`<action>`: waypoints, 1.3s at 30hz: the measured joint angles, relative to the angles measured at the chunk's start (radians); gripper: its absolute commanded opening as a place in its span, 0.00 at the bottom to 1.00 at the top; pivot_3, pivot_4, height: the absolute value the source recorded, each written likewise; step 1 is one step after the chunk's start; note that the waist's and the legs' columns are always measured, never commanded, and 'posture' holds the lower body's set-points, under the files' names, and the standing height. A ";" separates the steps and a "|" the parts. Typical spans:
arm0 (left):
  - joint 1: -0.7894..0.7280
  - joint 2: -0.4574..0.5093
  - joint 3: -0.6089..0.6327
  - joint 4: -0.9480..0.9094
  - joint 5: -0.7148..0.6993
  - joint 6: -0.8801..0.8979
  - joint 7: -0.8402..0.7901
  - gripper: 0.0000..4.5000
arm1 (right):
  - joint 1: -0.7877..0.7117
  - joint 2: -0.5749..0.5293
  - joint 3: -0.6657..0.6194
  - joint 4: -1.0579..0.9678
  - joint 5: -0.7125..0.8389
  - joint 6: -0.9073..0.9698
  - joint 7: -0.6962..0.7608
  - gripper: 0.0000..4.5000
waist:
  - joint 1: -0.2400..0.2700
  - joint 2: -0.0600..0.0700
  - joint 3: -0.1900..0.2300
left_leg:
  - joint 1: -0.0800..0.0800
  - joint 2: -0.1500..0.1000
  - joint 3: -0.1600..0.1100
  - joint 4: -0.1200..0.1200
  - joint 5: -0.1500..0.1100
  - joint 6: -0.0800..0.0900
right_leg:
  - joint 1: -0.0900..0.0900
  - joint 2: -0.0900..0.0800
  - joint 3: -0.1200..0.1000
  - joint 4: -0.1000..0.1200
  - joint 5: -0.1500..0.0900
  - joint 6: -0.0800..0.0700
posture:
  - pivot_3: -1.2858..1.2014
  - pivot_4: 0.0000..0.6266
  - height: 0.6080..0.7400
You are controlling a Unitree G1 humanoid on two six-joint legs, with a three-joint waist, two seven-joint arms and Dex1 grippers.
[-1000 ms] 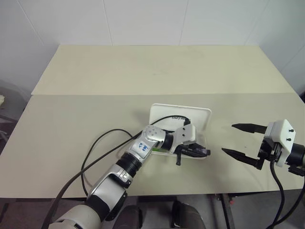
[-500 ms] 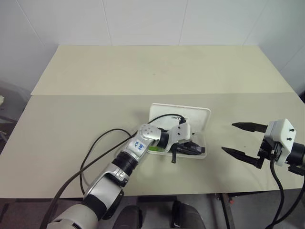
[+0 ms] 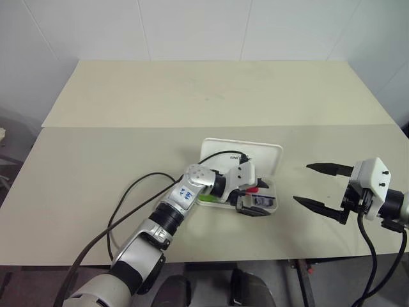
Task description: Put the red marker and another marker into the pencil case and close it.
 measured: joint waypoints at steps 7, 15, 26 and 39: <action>0.072 0.012 0.074 -0.091 -0.085 -0.014 -0.033 0.93 | -0.044 0.007 0.045 0.034 -0.009 -0.012 0.000 1.00 | -0.002 0.000 0.000 | 0.000 0.000 0.000 0.000 0.000 0.000 | 0.000 0.000 0.000 0.000 0.000 0.000 | 0.52 0.24 1.00; 0.181 0.085 0.179 -0.312 -0.199 0.013 -0.026 0.93 | -0.093 0.021 0.095 0.082 -0.022 -0.038 0.001 1.00 | -0.003 0.000 0.000 | 0.000 0.000 0.000 0.001 0.000 0.000 | 0.000 0.000 0.000 0.000 0.000 0.000 | 0.52 0.24 1.00; 0.338 0.297 0.280 -0.542 -0.255 0.087 0.011 0.93 | -0.156 0.024 0.129 0.130 -0.023 -0.045 0.033 1.00 | -0.002 0.000 0.000 | 0.000 0.001 0.000 0.001 0.000 0.000 | 0.000 0.000 0.000 0.000 0.000 0.000 | 0.52 0.24 1.00; 0.396 0.438 0.480 -0.524 -0.339 -0.004 0.004 0.33 | -0.217 0.031 0.136 0.185 -0.031 -0.094 0.059 1.00 | -0.007 0.000 0.000 | 0.000 0.001 0.000 0.001 0.000 0.000 | 0.000 0.000 0.000 0.000 0.000 0.000 | 0.52 0.24 1.00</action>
